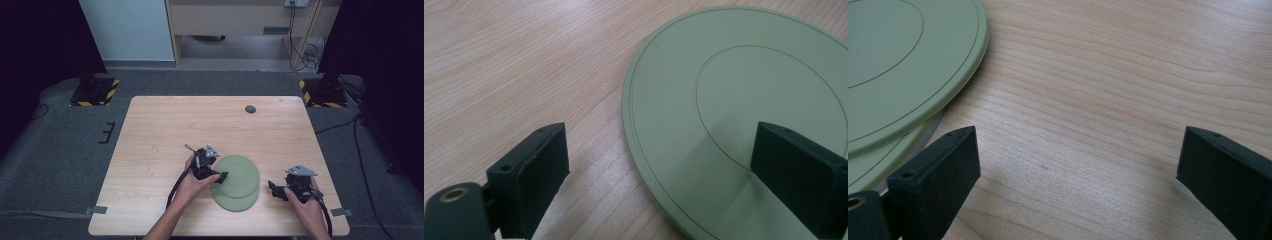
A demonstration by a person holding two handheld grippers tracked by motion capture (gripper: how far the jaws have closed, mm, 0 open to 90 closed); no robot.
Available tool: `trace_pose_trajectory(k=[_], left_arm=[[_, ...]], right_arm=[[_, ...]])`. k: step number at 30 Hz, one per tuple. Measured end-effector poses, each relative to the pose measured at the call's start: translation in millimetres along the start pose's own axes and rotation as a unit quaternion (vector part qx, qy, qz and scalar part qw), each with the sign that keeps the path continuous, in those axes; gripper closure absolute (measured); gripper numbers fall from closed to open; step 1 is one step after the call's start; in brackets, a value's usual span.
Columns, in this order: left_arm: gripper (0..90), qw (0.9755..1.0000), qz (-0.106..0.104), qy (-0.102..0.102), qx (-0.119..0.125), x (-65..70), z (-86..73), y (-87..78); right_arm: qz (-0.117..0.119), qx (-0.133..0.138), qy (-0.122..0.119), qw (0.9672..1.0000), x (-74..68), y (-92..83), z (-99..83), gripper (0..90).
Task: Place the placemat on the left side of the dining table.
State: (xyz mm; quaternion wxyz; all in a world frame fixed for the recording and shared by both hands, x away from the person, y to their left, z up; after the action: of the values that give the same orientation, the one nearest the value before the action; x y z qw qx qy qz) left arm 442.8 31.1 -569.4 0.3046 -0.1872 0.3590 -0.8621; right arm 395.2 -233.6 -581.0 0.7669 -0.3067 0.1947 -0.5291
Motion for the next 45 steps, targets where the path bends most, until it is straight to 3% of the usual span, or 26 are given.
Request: trace_pose_trajectory(k=[8, 12, 20, 29, 36, 45], left_arm=[[14.5, 0.9999, -0.013, -0.007, -0.002, -0.5, -0.2, 0.7], [22.8, 0.9986, -0.046, -0.027, -0.004, -0.1, -1.4, 0.5], [31.8, 0.9958, -0.081, -0.043, -0.001, -0.5, -2.6, 0.9], [33.8, 0.9954, -0.085, -0.042, -0.006, 0.4, -1.7, 1.2], [33.0, 0.9957, -0.082, -0.042, -0.005, 0.7, -1.2, 1.5], [34.5, 0.9957, -0.084, -0.040, -0.006, 1.3, -0.9, 1.3]], right_arm=[[-0.001, 0.002, 0.001, 1.0000, 1.0, -0.2, 0.1, 3.8], [0.000, 0.002, 0.002, 1.0000, 0.6, -0.6, 0.1, 3.8], [0.001, 0.003, 0.003, 1.0000, 0.5, -0.9, 0.3, 3.8], [0.004, 0.012, 0.003, 0.9999, -2.7, -2.3, 3.4, 3.9], [0.016, 0.018, -0.014, 0.9996, -22.0, 2.5, 9.5, 4.1], [0.015, 0.006, -0.029, 0.9994, -32.7, 9.8, 8.4, 4.6]])
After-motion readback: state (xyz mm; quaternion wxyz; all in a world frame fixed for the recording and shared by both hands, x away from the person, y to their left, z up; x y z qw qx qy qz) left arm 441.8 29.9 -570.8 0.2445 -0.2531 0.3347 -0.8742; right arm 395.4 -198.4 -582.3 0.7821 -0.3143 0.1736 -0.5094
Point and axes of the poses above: each handheld gripper's, and its own axes: y roughly forward along the jaws, z roughly out of its top, x roughly to its right, the point moved 7 cm from there along y, roughly forward along the jaws, and after that the axes turned 3 degrees about -z, right-handed, at the moved point
